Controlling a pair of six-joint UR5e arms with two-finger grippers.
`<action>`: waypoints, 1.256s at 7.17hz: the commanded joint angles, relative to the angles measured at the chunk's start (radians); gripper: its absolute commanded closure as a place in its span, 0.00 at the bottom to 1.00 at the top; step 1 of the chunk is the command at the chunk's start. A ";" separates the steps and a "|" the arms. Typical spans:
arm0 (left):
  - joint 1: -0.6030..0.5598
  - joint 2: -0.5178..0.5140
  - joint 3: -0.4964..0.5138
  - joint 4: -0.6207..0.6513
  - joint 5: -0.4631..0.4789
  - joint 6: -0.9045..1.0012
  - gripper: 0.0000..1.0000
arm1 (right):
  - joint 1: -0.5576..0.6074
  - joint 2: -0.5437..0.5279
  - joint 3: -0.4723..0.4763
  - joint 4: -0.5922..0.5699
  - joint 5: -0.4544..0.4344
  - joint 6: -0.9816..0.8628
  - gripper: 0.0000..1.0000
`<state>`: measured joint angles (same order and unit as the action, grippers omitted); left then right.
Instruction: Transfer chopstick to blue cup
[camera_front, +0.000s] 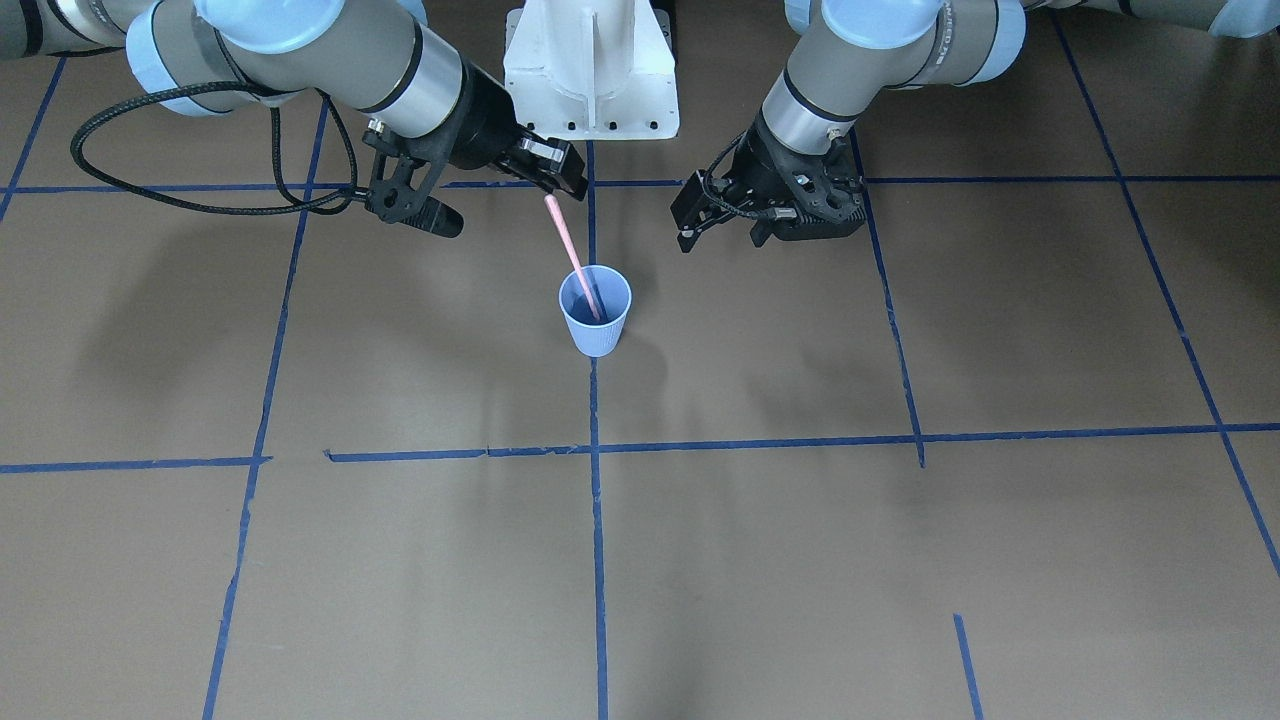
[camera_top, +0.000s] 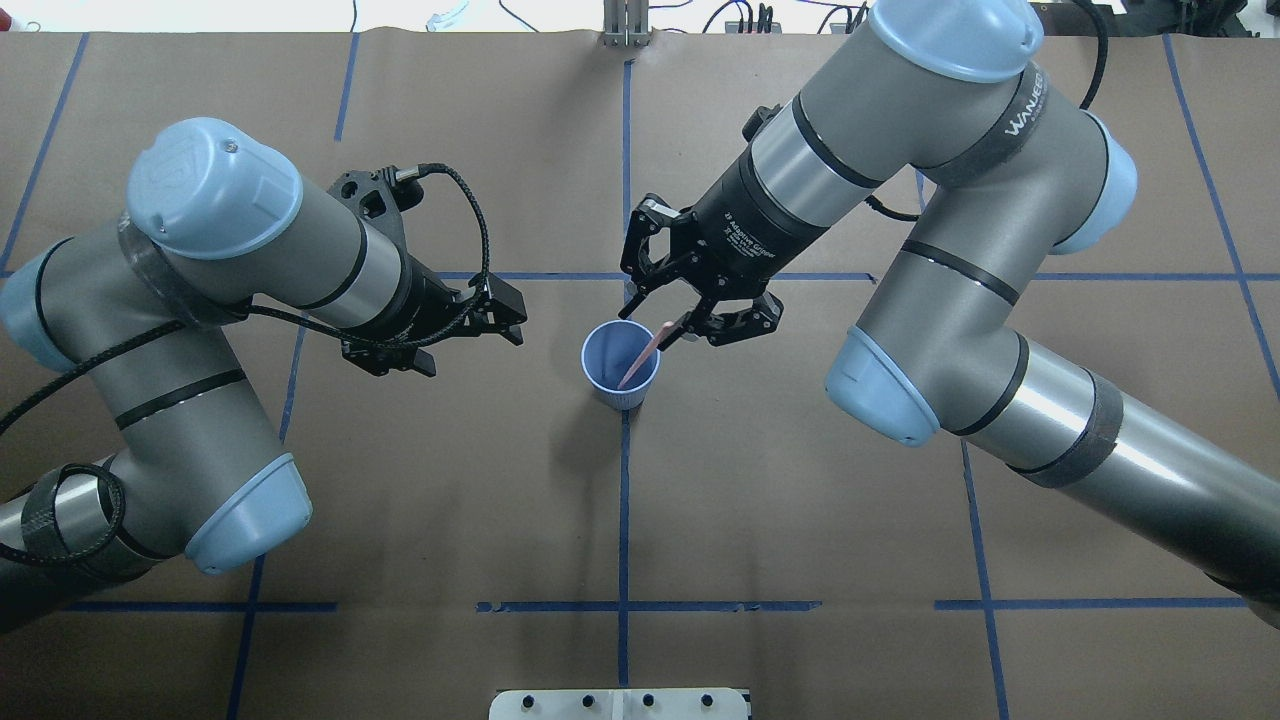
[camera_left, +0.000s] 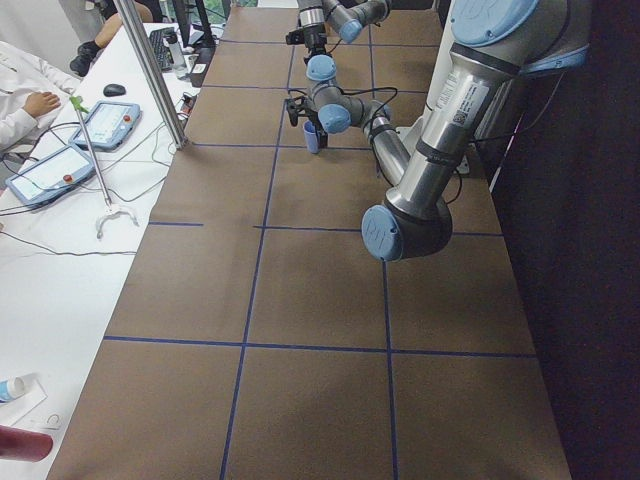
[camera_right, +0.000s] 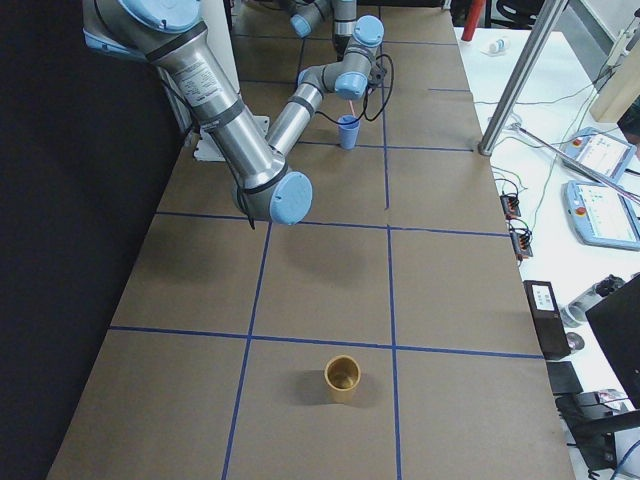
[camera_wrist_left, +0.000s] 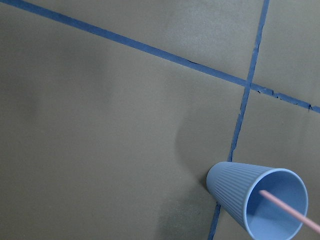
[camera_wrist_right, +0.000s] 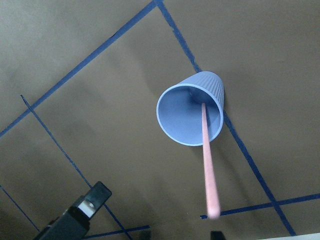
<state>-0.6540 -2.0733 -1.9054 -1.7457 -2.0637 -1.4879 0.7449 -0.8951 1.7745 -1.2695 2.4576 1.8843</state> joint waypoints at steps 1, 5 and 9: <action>-0.010 -0.001 -0.001 0.000 -0.001 0.001 0.00 | 0.008 -0.002 0.000 0.001 0.000 -0.002 0.25; -0.113 0.255 -0.093 0.000 -0.015 0.272 0.00 | 0.216 -0.248 0.130 -0.007 0.015 -0.167 0.00; -0.359 0.537 -0.130 0.002 -0.145 0.774 0.00 | 0.454 -0.618 0.157 -0.008 0.000 -0.836 0.00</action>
<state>-0.9170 -1.6209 -2.0374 -1.7458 -2.1483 -0.9011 1.1183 -1.4008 1.9352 -1.2754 2.4633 1.2929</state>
